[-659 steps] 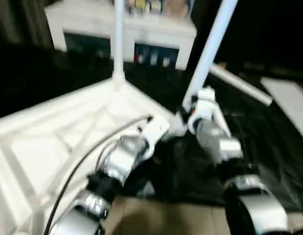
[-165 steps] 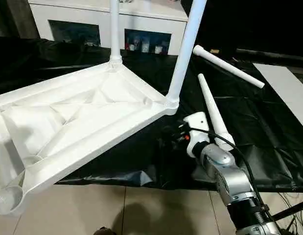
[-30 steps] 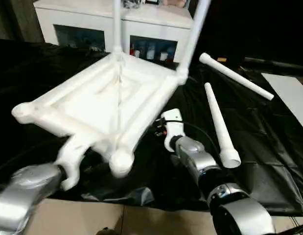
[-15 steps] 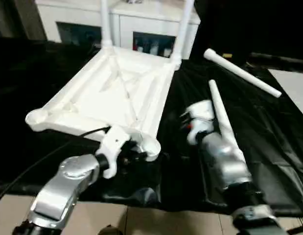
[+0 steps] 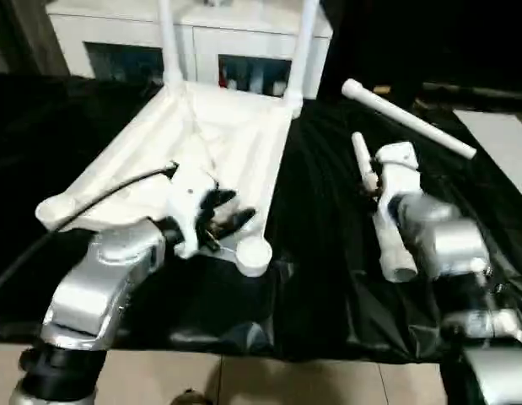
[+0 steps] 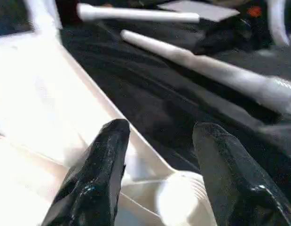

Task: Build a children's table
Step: Rotate table base, then pick table leg

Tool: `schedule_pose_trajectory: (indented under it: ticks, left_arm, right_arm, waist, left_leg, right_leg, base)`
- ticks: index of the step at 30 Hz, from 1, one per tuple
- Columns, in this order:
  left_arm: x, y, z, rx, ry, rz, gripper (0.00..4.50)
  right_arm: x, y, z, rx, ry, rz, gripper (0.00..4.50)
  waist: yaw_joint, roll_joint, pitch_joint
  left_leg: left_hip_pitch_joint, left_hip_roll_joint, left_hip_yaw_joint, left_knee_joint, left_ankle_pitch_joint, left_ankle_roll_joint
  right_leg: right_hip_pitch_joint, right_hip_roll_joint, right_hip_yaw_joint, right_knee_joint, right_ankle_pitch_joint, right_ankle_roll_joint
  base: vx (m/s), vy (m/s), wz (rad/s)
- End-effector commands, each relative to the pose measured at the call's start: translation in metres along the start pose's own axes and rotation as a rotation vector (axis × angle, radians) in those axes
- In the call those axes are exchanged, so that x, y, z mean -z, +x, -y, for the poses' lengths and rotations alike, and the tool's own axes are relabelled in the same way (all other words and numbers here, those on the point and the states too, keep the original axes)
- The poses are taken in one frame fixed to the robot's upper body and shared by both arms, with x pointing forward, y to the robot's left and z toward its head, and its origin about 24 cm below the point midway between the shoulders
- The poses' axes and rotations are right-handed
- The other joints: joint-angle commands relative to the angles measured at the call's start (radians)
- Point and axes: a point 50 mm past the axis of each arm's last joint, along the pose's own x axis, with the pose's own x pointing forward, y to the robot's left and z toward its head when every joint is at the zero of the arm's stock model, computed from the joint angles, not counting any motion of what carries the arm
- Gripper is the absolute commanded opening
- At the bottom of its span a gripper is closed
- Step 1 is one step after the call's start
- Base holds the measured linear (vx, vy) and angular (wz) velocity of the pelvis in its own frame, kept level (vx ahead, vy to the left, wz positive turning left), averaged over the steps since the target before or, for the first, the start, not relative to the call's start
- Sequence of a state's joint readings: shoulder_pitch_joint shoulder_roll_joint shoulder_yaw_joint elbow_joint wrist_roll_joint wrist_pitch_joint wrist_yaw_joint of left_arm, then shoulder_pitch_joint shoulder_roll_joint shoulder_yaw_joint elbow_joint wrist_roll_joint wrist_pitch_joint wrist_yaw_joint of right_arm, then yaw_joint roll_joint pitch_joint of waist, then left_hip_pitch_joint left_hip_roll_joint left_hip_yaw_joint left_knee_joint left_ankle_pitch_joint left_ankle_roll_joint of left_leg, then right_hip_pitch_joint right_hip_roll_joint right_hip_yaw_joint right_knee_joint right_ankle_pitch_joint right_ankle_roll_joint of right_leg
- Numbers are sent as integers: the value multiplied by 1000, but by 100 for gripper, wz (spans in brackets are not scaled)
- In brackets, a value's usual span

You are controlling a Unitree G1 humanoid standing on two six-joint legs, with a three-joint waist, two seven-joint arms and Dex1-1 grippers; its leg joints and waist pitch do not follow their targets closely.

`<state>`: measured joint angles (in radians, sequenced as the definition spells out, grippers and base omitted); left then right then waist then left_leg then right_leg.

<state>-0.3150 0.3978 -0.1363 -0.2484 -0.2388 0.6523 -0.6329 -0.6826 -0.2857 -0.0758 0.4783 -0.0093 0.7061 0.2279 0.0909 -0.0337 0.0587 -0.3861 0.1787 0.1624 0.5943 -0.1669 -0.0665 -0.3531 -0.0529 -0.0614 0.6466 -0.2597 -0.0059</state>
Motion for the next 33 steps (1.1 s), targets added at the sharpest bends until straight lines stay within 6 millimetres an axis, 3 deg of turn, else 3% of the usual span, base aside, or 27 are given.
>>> schedule_pose_trajectory:
  ticks: [1, 4, 14, 21, 23, 33]
  left_arm:
    - [-8, 2, 5, 56, 56, -9, 257]
    - [-12, 3, 7, 82, 83, -18, 257]
    - [-25, 2, 18, 187, 129, -15, 257]
    - [-31, 1, 23, 228, 160, -19, 257]
    - [-33, 1, 22, 221, 166, -18, 257]
    - [-35, 1, 20, 200, 190, -21, 257]
  right_arm:
    - [-3, -1, 10, 18, 58, -58, 337]
    - [0, -1, 14, 10, 106, -129, 357]
    - [20, 1, 24, 75, 81, -276, 445]
    - [41, 1, 24, 20, 196, -384, 445]
    - [43, 1, 23, 8, 224, -391, 411]
    - [46, 1, 22, -10, 293, -389, 338]
  waist:
    - [5, 5, -73]
    - [6, 5, -74]
    - [15, 3, -70]
    - [18, 4, -72]
    - [21, 3, -73]
    - [23, 4, -74]
  left_leg:
    - [21, 44, -13, -61, -20, -7]
    - [19, 45, -11, -58, 2, 5]
    - [23, 49, -5, -61, -44, -24]
    - [22, 47, -4, -59, -45, -31]
    - [21, 48, -4, -58, -36, -32]
    - [22, 48, -4, -59, -38, -36]
  right_leg:
    - [38, -82, 53, -56, 212, -197]
    - [38, -82, 53, -53, 246, -205]
    - [32, -85, 53, -59, 151, -209]
    - [33, -84, 54, -58, 159, -204]
    - [34, -84, 53, -56, 175, -202]
    - [33, -85, 52, -56, 165, -203]
  base:
    - [0, 0, 0]
    - [0, 0, 0]
    - [0, 0, 0]
    - [0, 0, 0]
    - [0, 0, 0]
    - [0, 0, 0]
